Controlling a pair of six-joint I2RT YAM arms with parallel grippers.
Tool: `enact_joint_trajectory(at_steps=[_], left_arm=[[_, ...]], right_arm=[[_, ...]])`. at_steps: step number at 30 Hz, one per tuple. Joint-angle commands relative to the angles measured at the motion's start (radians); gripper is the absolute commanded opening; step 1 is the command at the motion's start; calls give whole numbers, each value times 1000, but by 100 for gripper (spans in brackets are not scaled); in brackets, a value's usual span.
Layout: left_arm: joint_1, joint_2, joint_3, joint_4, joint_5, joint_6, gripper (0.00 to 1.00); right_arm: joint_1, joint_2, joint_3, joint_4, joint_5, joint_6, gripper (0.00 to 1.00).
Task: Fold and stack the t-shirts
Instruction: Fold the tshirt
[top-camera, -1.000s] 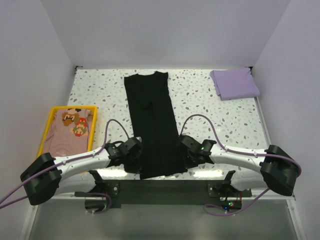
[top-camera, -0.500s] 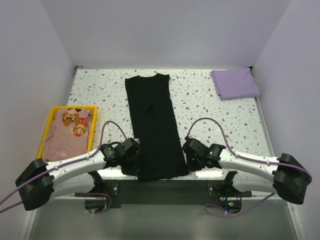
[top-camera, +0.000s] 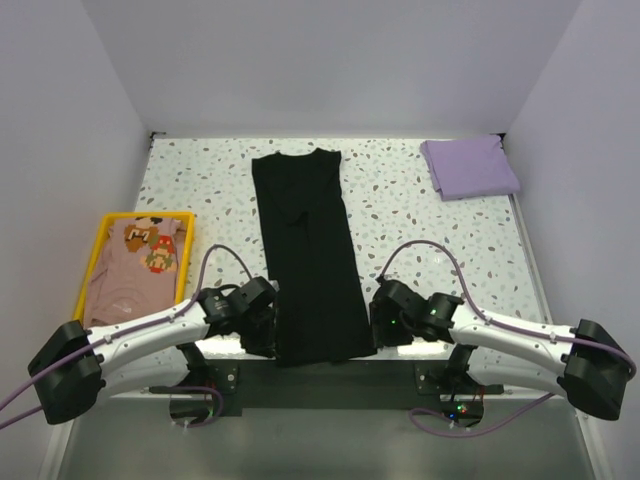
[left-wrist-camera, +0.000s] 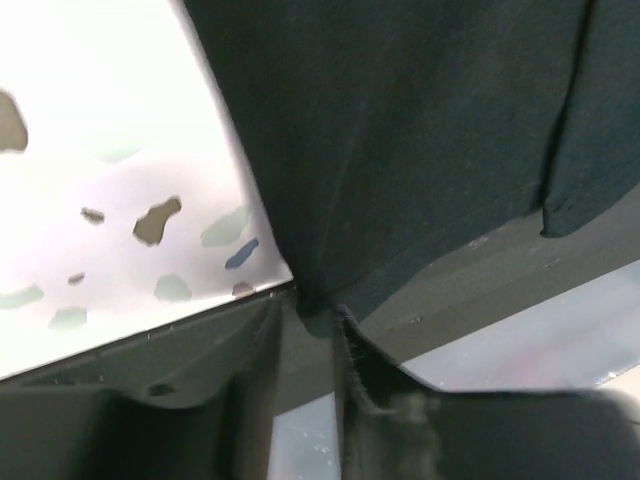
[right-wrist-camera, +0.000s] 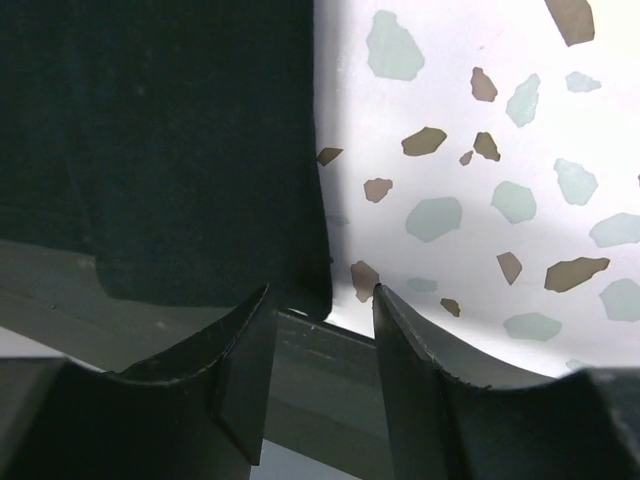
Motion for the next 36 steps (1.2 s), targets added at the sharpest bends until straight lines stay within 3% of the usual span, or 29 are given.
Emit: enact_joint_trajectory(at_steps=[1,7,25,36], left_arm=[[-5,-41,28,-64,25,-2,35],[-5,-87,40,-93,15,-58,40],[-6,-176,-166,117,52,-271,33],[-9,-190,-147,82,43,-253,33]], right_arm=[[6,-32,-4,-18,-8,28,47],[6,4,-27,36,-30,52,47],[4,18,-111,120,-92,101,38],[3,26,-107,90,-103,90,35]])
